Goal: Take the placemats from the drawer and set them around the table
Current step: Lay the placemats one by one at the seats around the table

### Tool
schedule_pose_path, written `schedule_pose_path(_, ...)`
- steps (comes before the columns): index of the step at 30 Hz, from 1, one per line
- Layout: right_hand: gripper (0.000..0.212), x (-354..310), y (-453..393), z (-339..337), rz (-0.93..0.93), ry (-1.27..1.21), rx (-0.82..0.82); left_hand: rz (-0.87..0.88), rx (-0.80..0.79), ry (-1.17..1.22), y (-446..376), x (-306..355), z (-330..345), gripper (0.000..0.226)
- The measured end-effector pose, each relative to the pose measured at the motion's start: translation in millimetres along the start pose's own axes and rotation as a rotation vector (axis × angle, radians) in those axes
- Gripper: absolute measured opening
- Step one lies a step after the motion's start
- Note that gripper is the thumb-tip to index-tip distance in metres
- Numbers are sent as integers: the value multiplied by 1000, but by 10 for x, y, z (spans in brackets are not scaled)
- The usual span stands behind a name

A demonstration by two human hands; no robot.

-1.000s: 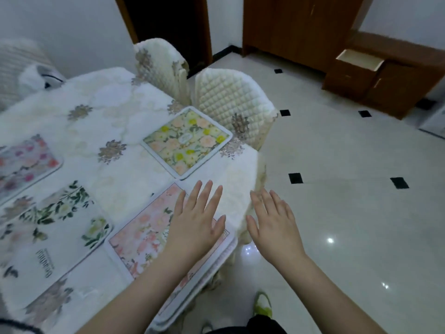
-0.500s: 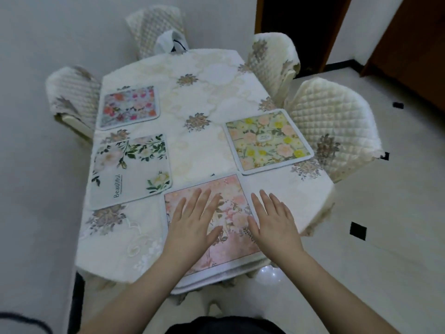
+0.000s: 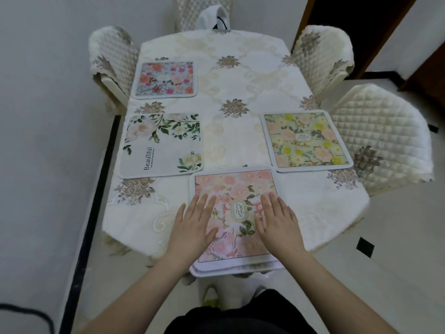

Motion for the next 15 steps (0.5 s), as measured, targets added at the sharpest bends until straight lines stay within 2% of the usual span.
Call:
schedule_pose_path(2, 67, -2, -22, 81, -14, -3, -18, -28, -44, 23, 34, -32, 93, 99)
schedule_pose_path(4, 65, 25, -67, 149, -22, -7, -24, -47, -86, 18, 43, -49, 178, 105)
schedule_pose_path(9, 67, 231, -199, 390, -77, 32, -98, -141, -157, 1, 36, -22, 312, 80)
schedule_pose_path(15, 94, 613, -358, 546, -119, 67, -234, -211, -208, -15, 52, 19, 419, 76)
Point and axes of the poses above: each hand's wrist, its own y-axis away from the middle knuckle, its own z-axis out of the palm, x = y × z, the point moved 3 cm from there along -y, towards the middle knuckle, and after that the axes turned 9 degrees about x, right-handed, at the moved point
